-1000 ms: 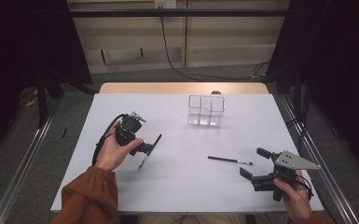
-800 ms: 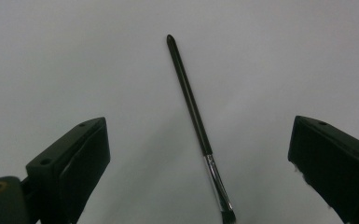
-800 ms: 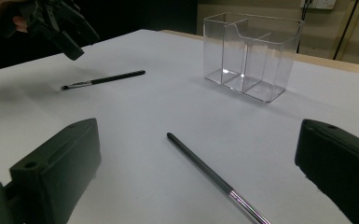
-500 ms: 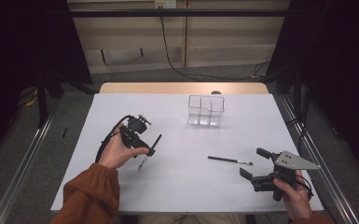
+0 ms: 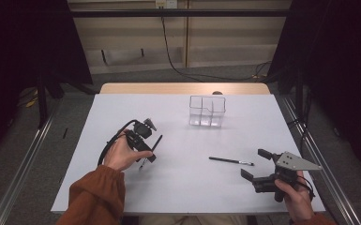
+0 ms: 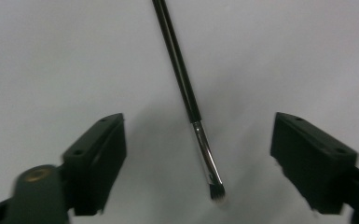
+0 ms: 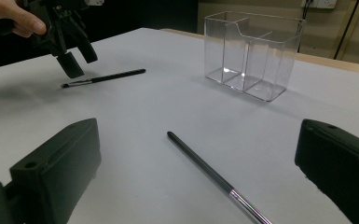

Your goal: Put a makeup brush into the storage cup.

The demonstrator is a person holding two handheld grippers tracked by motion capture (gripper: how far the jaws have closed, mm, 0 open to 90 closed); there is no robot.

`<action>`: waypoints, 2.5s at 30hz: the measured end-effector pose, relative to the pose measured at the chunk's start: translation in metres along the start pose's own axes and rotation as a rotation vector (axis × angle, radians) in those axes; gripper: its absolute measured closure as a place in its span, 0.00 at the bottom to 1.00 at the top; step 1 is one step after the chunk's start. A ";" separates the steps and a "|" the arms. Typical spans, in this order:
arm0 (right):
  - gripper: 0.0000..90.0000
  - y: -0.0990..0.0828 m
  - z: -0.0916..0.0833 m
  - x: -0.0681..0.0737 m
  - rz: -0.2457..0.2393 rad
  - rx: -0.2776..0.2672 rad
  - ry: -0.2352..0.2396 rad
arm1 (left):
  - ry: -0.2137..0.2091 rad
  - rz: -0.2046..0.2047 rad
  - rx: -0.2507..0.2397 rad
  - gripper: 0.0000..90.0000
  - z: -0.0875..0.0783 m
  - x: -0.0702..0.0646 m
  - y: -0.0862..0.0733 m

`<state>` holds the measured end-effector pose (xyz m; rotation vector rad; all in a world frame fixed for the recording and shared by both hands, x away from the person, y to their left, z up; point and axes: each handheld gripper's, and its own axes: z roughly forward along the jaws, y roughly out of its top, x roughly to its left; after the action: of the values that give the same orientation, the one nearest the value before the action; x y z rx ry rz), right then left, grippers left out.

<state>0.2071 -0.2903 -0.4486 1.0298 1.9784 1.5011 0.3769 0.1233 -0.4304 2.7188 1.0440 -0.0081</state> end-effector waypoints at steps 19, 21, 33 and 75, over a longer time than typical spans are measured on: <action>0.00 0.000 0.000 0.001 0.000 0.006 0.006 | 0.009 -0.035 0.022 0.79 0.014 -0.001 -0.004; 0.00 0.000 0.000 0.001 0.000 0.006 0.007 | 0.001 -0.046 0.018 0.82 0.015 0.001 -0.004; 0.00 0.000 0.001 0.001 0.002 0.008 0.013 | 0.051 -0.037 0.067 0.84 0.018 -0.006 0.003; 0.00 -0.001 0.001 0.001 -0.001 0.014 0.011 | -0.019 -0.119 -0.184 0.94 -0.004 0.013 -0.017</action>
<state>0.2076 -0.2892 -0.4496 1.0289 1.9987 1.4978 0.3750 0.1449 -0.4316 2.4859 1.1395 0.0401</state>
